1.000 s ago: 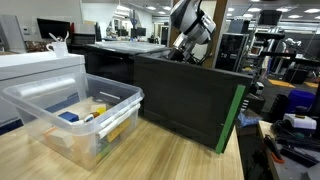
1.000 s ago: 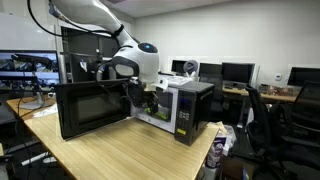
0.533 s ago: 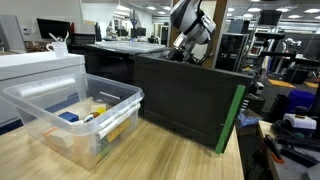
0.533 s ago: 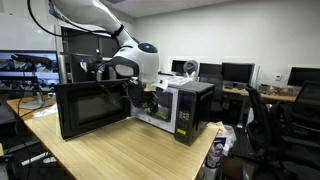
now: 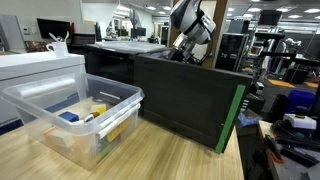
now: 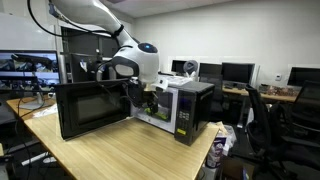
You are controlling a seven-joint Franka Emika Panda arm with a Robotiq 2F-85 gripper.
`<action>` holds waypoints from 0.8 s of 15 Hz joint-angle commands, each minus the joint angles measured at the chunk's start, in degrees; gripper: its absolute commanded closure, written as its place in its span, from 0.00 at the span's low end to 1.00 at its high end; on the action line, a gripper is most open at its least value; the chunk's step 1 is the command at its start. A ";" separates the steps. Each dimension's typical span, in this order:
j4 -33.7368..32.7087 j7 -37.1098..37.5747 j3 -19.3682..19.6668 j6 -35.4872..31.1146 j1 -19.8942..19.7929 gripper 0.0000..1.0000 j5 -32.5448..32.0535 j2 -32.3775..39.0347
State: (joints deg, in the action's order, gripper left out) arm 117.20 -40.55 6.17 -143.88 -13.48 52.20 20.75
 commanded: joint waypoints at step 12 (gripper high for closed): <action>6.22 2.39 0.56 0.34 0.03 0.00 -5.12 -3.40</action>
State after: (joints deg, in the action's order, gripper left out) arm 118.16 -40.37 6.21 -143.90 -13.48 51.50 20.67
